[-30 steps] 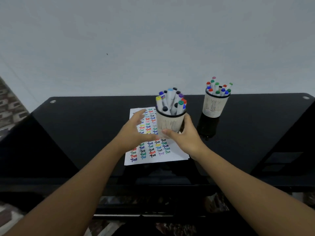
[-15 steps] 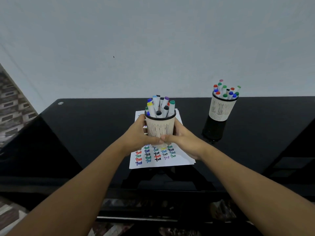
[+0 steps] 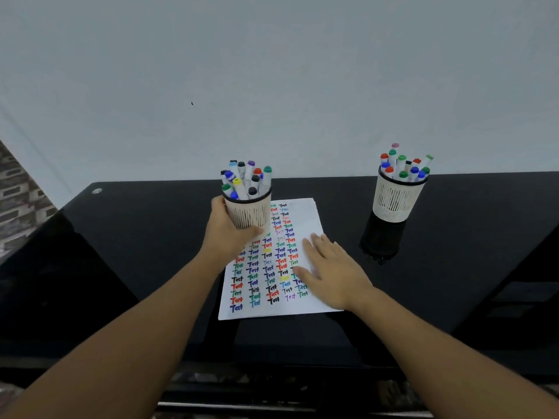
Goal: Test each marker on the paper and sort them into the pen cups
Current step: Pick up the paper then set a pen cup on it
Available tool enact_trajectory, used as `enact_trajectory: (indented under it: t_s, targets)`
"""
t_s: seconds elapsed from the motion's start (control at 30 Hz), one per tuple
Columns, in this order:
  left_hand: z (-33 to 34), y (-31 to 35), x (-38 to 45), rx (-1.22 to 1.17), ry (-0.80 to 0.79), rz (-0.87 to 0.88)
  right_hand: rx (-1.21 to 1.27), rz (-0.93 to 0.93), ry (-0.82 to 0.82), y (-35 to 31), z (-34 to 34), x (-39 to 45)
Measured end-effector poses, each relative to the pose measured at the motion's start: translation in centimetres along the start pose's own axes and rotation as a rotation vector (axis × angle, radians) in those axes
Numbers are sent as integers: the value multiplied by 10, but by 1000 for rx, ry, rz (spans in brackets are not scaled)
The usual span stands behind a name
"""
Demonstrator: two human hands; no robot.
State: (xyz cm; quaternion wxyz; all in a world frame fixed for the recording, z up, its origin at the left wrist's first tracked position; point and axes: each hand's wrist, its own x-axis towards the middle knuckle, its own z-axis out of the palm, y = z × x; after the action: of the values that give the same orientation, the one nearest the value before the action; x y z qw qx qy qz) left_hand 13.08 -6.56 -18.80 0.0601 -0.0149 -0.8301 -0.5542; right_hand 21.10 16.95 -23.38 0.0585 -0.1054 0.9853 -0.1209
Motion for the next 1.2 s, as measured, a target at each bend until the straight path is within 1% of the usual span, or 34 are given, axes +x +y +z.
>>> enact_trajectory:
  t_s: [0.1,0.2,0.37,0.53,0.67,0.77,0.87,0.97,1.03,1.1,1.2]
  targets:
    - [7,-3,22,5,91,-10,-35,1,19,1,4,3]
    - [13,-5,47,42,145,-13,-40,0,27,2,6,2]
    - [20,-13,68,90,168,-34,-37,2,41,3,6,3]
    - [24,-20,64,53,195,-71,-34,3,41,3,7,4]
    - [18,-16,51,80,103,-147,-32,4,36,2,5,3]
    - [14,-12,23,229,15,-229,-32,8,36,2,5,3]
    - [6,-18,-10,503,-97,-153,-34,10,37,4,7,3]
    - [-6,-33,-35,800,-279,-38,-23,10,45,2,7,3]
    - [-10,-42,-44,917,-367,33,-21,12,45,1,6,3]
    - [-10,-48,-50,971,-389,83,-27,16,42,1,4,2]
    - [-8,-49,-53,1000,-353,108,-25,20,47,2,4,3]
